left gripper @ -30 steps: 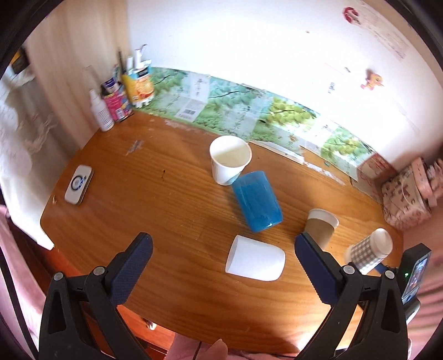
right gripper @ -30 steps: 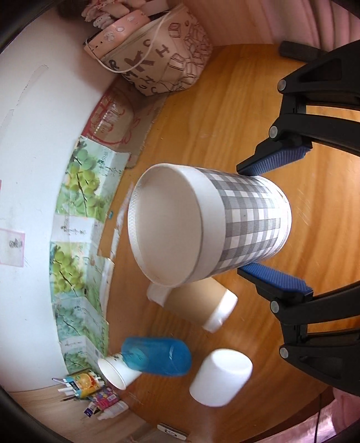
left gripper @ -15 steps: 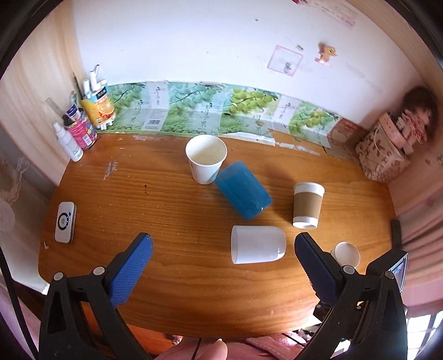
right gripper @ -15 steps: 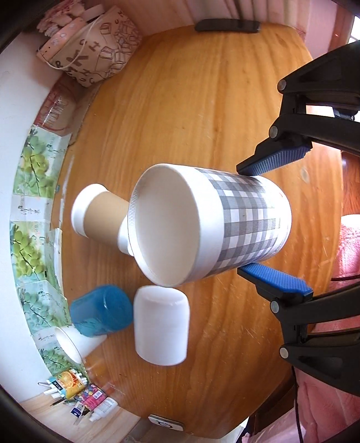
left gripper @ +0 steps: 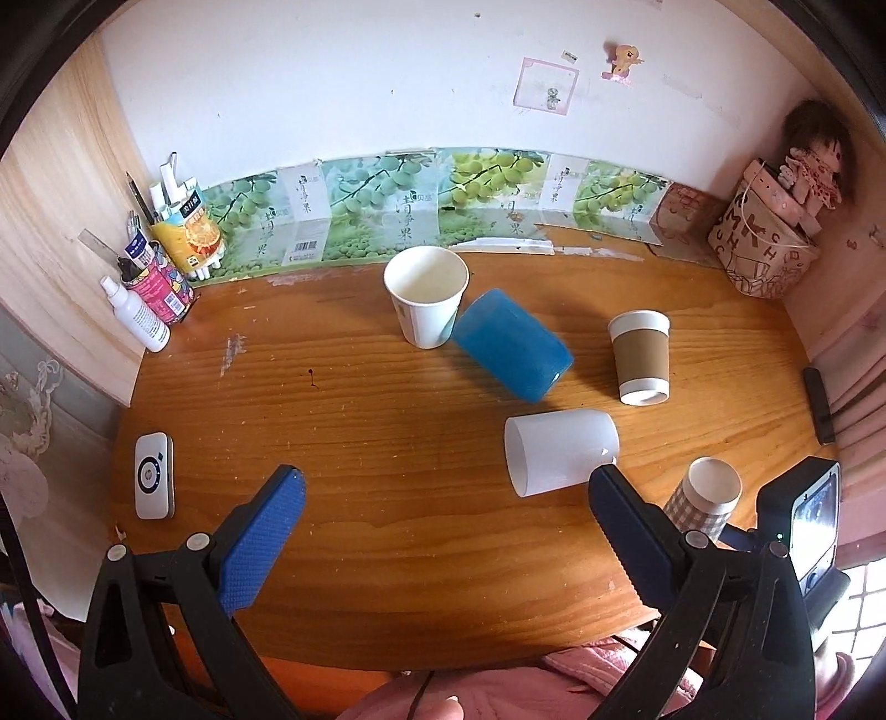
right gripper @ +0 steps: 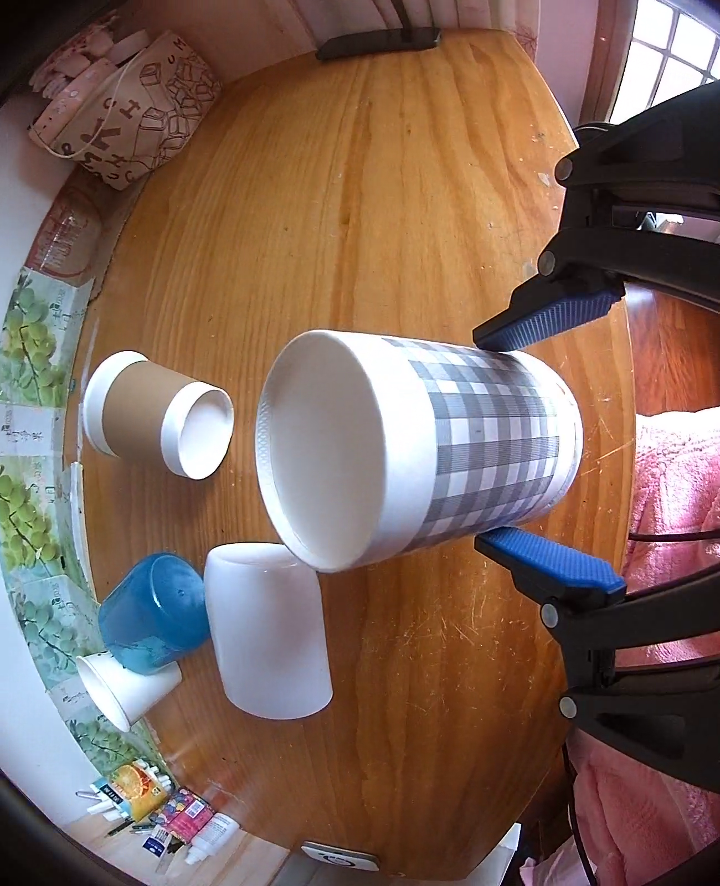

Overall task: Flip cup upright
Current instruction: 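Carry the checkered cup over the desk, lay it on its side, open right tool, then move the left tool to the rim of the lying checkered cup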

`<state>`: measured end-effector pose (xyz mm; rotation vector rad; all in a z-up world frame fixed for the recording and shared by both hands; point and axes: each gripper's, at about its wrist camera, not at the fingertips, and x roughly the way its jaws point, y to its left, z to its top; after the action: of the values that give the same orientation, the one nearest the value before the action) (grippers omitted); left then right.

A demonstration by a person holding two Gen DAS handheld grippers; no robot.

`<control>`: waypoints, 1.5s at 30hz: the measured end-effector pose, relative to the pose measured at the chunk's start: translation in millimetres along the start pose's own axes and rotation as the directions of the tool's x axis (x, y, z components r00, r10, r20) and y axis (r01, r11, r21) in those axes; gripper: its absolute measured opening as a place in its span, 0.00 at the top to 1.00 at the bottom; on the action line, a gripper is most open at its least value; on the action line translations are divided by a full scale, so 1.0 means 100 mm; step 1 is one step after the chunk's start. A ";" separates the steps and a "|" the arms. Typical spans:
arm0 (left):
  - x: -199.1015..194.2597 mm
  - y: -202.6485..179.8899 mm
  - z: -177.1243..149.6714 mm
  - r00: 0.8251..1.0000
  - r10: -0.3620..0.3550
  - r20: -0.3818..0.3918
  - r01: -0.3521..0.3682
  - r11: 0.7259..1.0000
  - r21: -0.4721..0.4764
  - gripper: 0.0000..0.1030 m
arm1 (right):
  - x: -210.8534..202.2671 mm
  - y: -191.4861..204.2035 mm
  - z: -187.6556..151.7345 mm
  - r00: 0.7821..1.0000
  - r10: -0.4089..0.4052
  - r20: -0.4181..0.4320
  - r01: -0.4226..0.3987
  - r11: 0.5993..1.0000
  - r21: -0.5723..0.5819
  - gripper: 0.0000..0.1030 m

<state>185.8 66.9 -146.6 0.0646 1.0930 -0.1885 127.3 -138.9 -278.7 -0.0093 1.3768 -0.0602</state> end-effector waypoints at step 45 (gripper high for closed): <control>0.55 -1.33 -0.29 0.963 -0.046 -0.266 0.208 0.753 0.624 0.04 | -0.46 -0.82 -0.71 0.970 0.002 0.244 -0.085 0.940 0.332 0.26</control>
<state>160.3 -66.2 -203.7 0.6572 1.2269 -0.7020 46.0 -216.1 -243.6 0.2961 1.1080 -0.2520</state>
